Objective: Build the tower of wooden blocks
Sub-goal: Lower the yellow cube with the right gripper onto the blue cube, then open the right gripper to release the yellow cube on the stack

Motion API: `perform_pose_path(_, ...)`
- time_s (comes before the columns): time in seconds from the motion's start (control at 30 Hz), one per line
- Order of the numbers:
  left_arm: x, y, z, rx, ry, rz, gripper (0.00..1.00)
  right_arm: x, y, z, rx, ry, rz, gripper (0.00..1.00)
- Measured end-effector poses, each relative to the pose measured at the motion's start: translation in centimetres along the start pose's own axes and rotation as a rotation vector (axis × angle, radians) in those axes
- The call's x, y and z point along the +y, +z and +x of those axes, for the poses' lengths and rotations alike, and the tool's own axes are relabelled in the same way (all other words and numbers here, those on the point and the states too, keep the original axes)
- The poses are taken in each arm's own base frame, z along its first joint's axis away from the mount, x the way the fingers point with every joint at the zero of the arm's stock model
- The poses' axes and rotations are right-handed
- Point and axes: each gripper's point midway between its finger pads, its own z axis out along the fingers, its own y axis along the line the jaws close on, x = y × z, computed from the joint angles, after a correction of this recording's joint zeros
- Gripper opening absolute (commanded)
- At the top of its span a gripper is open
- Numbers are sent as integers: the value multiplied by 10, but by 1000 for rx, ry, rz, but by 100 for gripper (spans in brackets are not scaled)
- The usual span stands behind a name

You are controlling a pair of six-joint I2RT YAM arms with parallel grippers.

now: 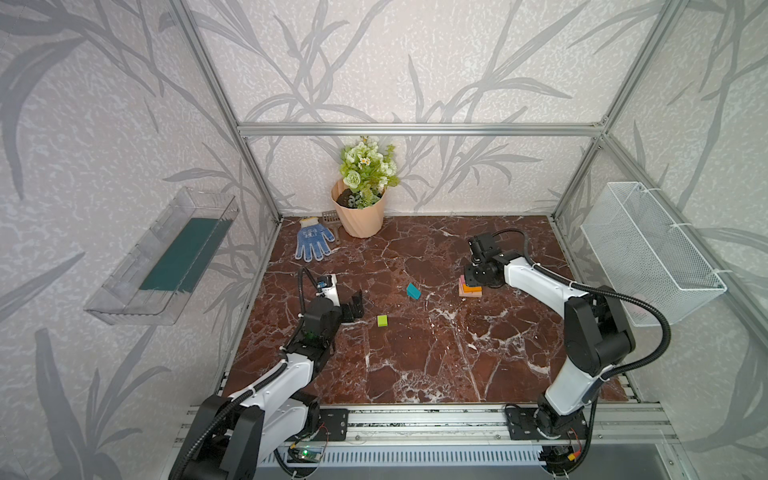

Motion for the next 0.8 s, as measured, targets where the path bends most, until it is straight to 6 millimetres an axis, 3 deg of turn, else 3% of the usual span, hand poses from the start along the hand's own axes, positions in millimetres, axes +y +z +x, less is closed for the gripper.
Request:
perform_pose_path(0.4, 0, 0, 0, 0, 0, 0, 99, 0, 0, -1, 0, 15, 0, 34)
perform_pose_path(0.6, 0, 0, 0, 0, 0, 0, 99, 0, 0, 1, 4, 19, 3, 47)
perform_pose_path(0.8, 0, 0, 0, 0, 0, 0, 100, -2, 0, 1, 5, 20, 10, 53)
